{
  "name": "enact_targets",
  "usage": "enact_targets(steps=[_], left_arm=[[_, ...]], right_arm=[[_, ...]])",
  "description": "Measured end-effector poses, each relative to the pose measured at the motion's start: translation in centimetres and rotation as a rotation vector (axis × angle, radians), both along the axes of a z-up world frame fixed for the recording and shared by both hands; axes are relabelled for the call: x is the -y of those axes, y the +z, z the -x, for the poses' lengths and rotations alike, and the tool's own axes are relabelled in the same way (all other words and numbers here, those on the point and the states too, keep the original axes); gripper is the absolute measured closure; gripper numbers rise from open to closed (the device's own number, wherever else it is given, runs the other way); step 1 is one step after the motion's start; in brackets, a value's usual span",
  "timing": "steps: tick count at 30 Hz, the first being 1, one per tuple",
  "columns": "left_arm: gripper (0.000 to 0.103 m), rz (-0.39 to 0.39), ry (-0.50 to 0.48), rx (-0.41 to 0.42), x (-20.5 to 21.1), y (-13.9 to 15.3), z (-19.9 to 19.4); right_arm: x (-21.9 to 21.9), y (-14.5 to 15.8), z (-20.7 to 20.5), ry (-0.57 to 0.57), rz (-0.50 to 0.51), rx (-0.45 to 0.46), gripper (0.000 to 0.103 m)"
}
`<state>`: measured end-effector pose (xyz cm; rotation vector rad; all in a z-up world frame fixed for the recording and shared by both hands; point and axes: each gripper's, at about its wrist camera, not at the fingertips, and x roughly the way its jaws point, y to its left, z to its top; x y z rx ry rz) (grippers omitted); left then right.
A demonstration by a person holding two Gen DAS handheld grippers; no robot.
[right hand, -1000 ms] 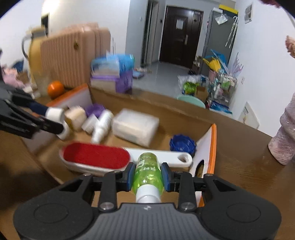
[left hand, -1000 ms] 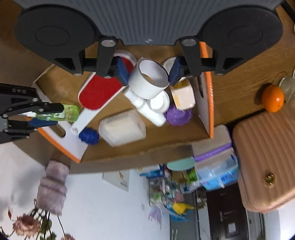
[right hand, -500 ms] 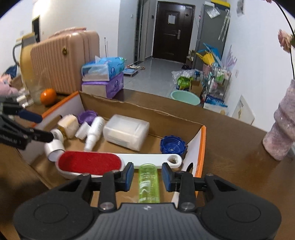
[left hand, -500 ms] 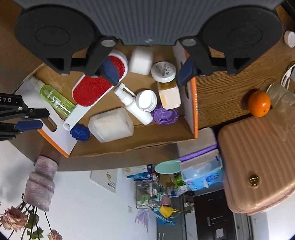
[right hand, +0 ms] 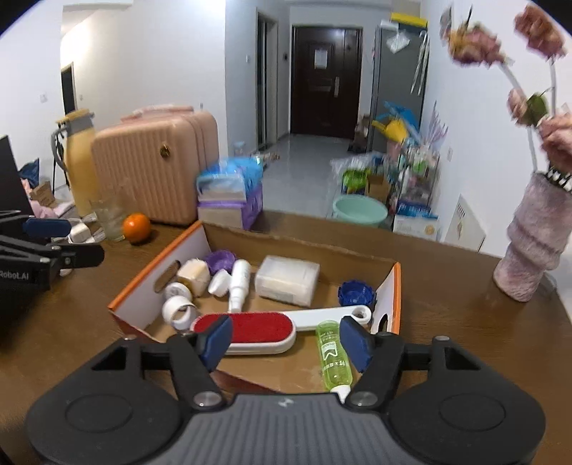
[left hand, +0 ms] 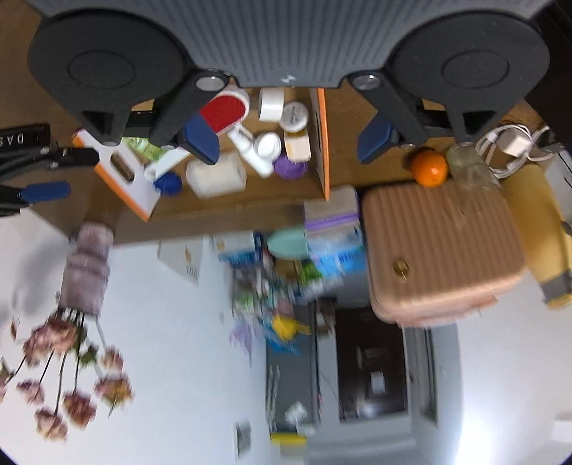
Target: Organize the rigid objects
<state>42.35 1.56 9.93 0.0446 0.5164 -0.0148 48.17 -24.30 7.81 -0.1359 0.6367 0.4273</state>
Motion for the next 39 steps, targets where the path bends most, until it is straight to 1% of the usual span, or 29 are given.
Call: enact_targets(steps=[2,4,7,9,12,15,18,21,24,26,28,30,32,33,36,39], left_arm=[[0.013,-0.012,-0.004,0.055,0.5,0.1,1.9],[0.009,-0.023,-0.031,0.126,1.2,0.1,4.2],[0.007,-0.039,-0.04,0.207,2.1,-0.5,7.2],[0.007,-0.037,-0.041,0.236,2.6,-1.1,9.3],[0.006,-0.001,-0.04,0.26,2.8,-2.1,11.6],[0.003,0.029,-0.024,0.313,2.6,-2.8,13.8],[0.0,0.04,0.0,0.383,2.3,-3.6,16.4],[0.0,0.041,0.012,0.431,2.0,-4.2,18.9],[0.0,0.05,0.015,0.44,1.7,-4.8,21.0],[0.0,0.039,0.016,0.433,1.6,-5.3,22.7],[0.0,0.028,0.014,0.422,1.6,-5.9,24.6],[0.0,0.04,0.005,0.386,1.7,-6.5,26.3],[0.0,0.052,0.003,0.351,1.8,-6.5,27.8],[0.0,0.061,-0.001,0.345,1.7,-6.6,28.7],[0.0,0.073,-0.018,0.348,1.3,-6.4,31.8],[0.0,0.046,-0.011,0.367,1.2,-6.6,34.9]], right_arm=[[0.0,0.3,1.9,-0.008,-0.01,0.05,0.027],[0.0,0.1,3.8,-0.018,-0.019,0.096,0.026],[0.5,-0.3,6.3,-0.047,-0.053,0.158,0.024],[1.1,-0.7,7.9,-0.079,-0.096,0.204,0.023],[1.8,-1.4,10.2,-0.116,-0.161,0.256,0.02],[2.0,-2.0,12.6,-0.143,-0.166,0.312,0.014],[1.8,-2.6,15.2,-0.155,-0.16,0.361,0.013],[2.0,-3.1,18.0,-0.174,-0.198,0.407,0.012],[2.1,-3.9,20.4,-0.194,-0.23,0.417,0.012],[2.1,-4.3,22.0,-0.206,-0.235,0.42,0.012],[2.0,-4.8,24.1,-0.208,-0.222,0.417,0.012],[1.8,-5.2,26.0,-0.194,-0.204,0.405,0.011],[1.7,-5.3,27.6,-0.177,-0.169,0.388,0.005],[1.7,-5.2,28.6,-0.188,-0.149,0.393,0.005],[1.8,-5.2,32.0,-0.192,-0.112,0.396,0.004],[1.4,-5.2,36.1,-0.183,-0.115,0.397,0.003]])
